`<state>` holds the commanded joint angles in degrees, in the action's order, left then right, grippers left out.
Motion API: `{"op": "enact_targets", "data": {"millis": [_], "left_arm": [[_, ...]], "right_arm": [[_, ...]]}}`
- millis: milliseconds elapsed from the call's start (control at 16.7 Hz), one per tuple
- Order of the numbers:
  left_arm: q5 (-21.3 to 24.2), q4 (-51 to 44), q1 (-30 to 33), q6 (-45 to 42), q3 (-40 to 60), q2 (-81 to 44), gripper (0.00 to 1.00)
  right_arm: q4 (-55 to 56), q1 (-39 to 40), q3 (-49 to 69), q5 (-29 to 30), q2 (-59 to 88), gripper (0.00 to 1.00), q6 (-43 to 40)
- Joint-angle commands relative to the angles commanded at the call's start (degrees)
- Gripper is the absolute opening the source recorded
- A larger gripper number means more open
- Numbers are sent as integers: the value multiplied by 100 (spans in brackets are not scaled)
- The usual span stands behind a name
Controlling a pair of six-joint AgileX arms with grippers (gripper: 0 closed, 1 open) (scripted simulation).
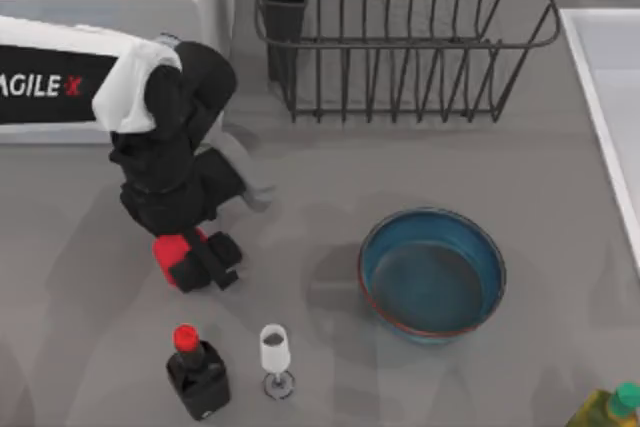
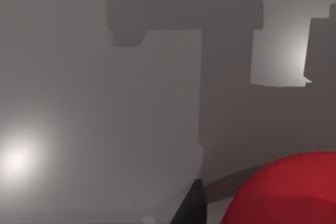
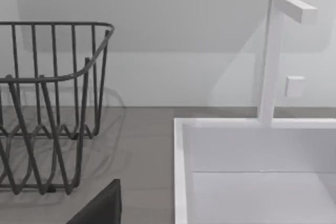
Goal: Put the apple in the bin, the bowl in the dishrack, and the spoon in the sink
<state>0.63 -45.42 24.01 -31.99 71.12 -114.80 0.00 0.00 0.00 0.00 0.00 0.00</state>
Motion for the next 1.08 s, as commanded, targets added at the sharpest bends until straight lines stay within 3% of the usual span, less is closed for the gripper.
{"op": "enact_targets", "data": {"millis": [540, 1080], "left_arm": [[-4, -1937, 9, 26, 1254, 627, 0], [14, -2169, -81, -297, 1347, 832, 0]], "right_arm": [[0, 0, 0, 0, 0, 100, 0], [0, 0, 0, 0, 0, 100, 0]]}}
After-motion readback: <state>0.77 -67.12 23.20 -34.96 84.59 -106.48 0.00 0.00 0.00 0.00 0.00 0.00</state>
